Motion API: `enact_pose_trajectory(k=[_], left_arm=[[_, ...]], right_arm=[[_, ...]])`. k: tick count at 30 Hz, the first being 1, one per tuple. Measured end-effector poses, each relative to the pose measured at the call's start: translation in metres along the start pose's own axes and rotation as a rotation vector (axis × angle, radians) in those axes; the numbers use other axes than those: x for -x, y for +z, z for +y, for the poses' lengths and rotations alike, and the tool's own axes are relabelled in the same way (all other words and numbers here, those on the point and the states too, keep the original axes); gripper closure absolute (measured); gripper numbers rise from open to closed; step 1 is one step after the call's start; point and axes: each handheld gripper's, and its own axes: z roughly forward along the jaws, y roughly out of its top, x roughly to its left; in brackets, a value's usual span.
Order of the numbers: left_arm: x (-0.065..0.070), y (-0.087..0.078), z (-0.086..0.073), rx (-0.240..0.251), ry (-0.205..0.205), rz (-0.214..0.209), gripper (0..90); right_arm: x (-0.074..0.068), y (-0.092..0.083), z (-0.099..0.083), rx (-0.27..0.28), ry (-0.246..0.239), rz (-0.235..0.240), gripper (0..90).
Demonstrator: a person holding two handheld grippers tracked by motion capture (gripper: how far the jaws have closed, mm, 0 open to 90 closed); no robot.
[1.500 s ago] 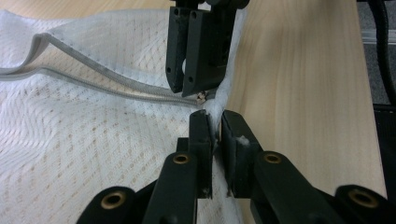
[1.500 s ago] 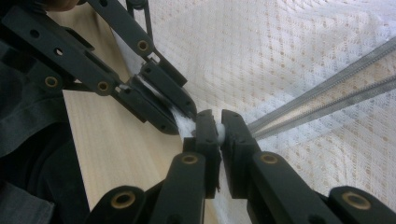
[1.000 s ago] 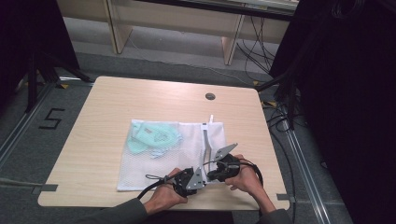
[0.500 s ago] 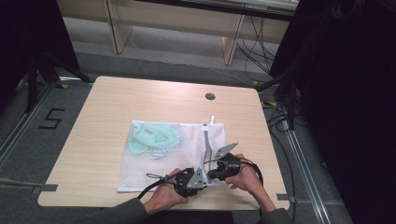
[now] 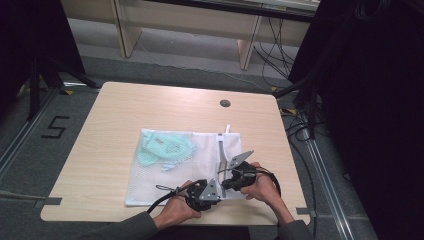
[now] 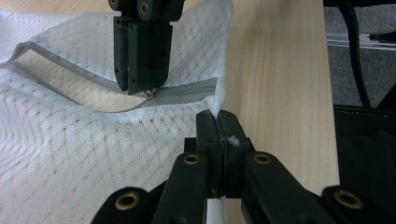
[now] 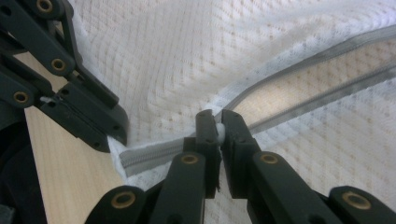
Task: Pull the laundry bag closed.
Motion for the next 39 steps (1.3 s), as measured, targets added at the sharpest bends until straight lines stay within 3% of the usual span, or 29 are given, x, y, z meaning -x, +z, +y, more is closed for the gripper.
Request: enact_pose_trajectory(k=[6, 9, 10, 13, 16, 17, 21, 23, 25, 27, 28, 29, 30, 32, 33, 39], left_arm=[[0.000, 0.000, 0.000, -0.004, 0.002, -0.002, 88.7], [0.000, -0.001, 0.001, -0.006, 0.001, -0.004, 88.7], [0.000, -0.001, 0.001, -0.007, 0.002, -0.007, 88.6], [0.001, -0.001, 0.001, -0.007, 0.000, -0.004, 88.6], [0.000, -0.001, 0.000, -0.006, 0.000, -0.005, 88.6], [0.000, -0.001, 0.001, -0.008, 0.001, -0.004, 88.6], [0.000, -0.002, 0.001, -0.007, 0.007, -0.006, 88.6], [0.000, -0.002, 0.001, -0.005, -0.001, -0.006, 88.6], [0.000, -0.002, 0.001, -0.007, 0.001, -0.006, 88.6], [0.000, -0.002, 0.001, -0.010, 0.003, -0.007, 88.6], [-0.001, -0.004, 0.002, -0.037, 0.042, -0.009, 88.6], [-0.001, -0.004, 0.002, -0.037, 0.044, -0.009, 88.6], [-0.001, -0.004, 0.002, -0.037, 0.044, -0.010, 88.6], [-0.001, -0.004, 0.001, -0.039, 0.043, -0.011, 88.7], [-0.001, -0.004, 0.001, -0.040, 0.041, -0.015, 88.6], [-0.001, -0.005, 0.001, -0.045, 0.050, -0.014, 88.6]], right_arm=[[0.005, 0.002, 0.003, 0.011, -0.027, -0.016, 86.6], [0.005, 0.003, 0.004, 0.003, -0.027, -0.016, 86.6], [0.005, 0.002, 0.004, -0.008, -0.007, -0.011, 86.5], [0.009, 0.003, 0.005, 0.004, -0.048, -0.031, 86.6], [0.007, 0.002, 0.005, -0.013, -0.005, -0.017, 86.5], [0.011, 0.003, 0.006, 0.007, -0.045, -0.032, 86.6], [0.012, 0.003, 0.006, 0.002, -0.036, -0.024, 86.5], [0.010, 0.002, 0.007, -0.016, -0.001, -0.026, 86.5], [0.013, 0.003, 0.008, -0.002, -0.046, -0.049, 86.5], [0.011, 0.003, 0.008, -0.016, -0.009, -0.034, 86.5], [0.014, 0.004, 0.009, -0.006, -0.042, -0.028, 86.5], [0.012, 0.003, 0.009, -0.014, -0.021, -0.033, 86.5], [0.015, 0.004, 0.009, -0.005, -0.050, -0.027, 86.5], [0.016, 0.004, 0.009, 0.003, -0.038, -0.043, 86.6], [0.015, 0.003, 0.009, -0.012, -0.010, -0.036, 86.5], [0.017, 0.005, 0.010, -0.014, -0.007, -0.031, 86.5]])
